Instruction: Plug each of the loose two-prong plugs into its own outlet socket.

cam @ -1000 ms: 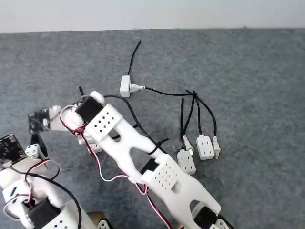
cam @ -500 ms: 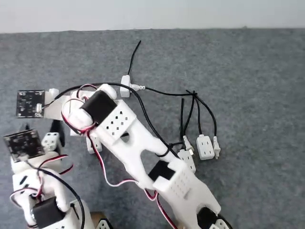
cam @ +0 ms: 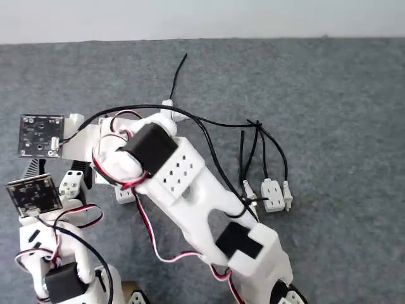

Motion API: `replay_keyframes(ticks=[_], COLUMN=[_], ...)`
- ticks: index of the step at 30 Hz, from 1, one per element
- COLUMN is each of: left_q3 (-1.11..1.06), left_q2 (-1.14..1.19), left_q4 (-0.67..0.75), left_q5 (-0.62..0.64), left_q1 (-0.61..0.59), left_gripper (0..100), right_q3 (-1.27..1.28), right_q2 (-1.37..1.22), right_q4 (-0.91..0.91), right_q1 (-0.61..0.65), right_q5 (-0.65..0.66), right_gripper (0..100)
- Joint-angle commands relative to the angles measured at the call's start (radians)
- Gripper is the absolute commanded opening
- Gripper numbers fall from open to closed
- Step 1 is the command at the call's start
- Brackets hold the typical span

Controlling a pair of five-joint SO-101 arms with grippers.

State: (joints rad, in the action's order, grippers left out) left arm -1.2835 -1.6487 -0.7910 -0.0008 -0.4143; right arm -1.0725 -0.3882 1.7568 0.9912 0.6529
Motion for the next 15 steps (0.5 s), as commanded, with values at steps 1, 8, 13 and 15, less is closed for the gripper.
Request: replay_keyframes(ticks=[1,8,13,15], left_q3=[0.024,-0.007,-0.042,-0.051], left_q2=[0.0,0.0,0.0,0.0], left_q4=[0.029,0.031,0.031,0.031], left_q5=[0.014,0.014,0.014,0.014], left_q1=[0.006,0.005,0.006,0.006], left_gripper=[27,27,27,27], right_q3=[0.026,0.075,0.084,0.084], right_q2=[0.085,0.139,0.156,0.156], right_q4=[0.042,0.042,0.041,0.039], right_q1=[0.028,0.062,0.067,0.067], right_q5=[-0.017,-0.023,-0.035,-0.04], right_gripper=[0.9,0.9,0.9,0.9])
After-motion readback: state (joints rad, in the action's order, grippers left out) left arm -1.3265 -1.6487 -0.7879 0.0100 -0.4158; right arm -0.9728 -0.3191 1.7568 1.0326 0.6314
